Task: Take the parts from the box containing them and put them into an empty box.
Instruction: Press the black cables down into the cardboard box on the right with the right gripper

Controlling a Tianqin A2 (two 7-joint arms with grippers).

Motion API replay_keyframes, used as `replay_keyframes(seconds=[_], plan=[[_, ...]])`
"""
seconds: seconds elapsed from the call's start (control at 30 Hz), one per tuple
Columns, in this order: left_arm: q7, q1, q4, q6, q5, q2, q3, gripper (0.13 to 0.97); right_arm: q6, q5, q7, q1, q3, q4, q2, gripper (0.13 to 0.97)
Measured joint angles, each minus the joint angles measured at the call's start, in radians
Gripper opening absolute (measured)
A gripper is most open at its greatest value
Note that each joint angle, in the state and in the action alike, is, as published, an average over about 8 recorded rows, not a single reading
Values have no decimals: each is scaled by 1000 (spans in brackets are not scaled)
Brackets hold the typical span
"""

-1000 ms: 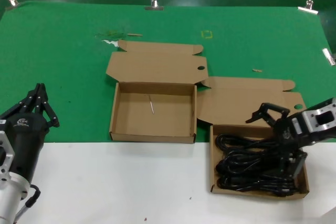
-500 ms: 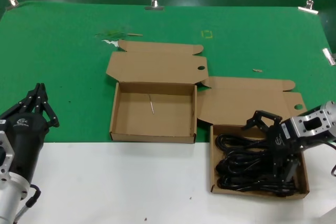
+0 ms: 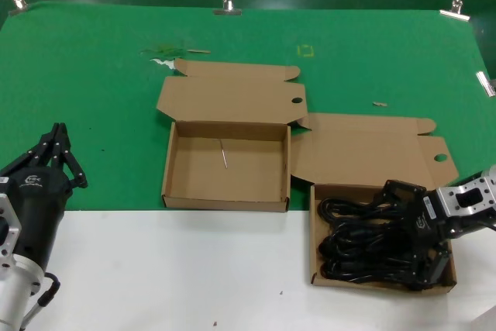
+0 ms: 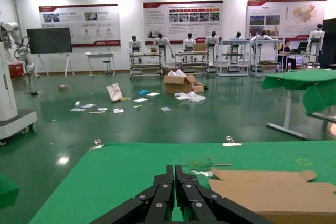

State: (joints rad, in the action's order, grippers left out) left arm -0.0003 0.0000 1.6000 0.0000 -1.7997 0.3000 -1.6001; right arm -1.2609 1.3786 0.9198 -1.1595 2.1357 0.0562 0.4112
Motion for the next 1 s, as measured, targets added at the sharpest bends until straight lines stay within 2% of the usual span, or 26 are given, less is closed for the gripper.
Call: replay_keyframes(seconds=[0.2,0.47,0.6,1.0], plan=[[0,0,0,0,0,0,0,151,14,-7,-2,4,-10,-12,3,909],[0,0,0,0,0,0,0,151,33,-14,-14,0,-22,-21,3,789],[0,0,0,0,0,0,0,151,36,-16,-20,-2,-27,-21,2,789],[0,0,0,0,0,0,0,151,30,-23,-31,1,-38,-17,8,526]])
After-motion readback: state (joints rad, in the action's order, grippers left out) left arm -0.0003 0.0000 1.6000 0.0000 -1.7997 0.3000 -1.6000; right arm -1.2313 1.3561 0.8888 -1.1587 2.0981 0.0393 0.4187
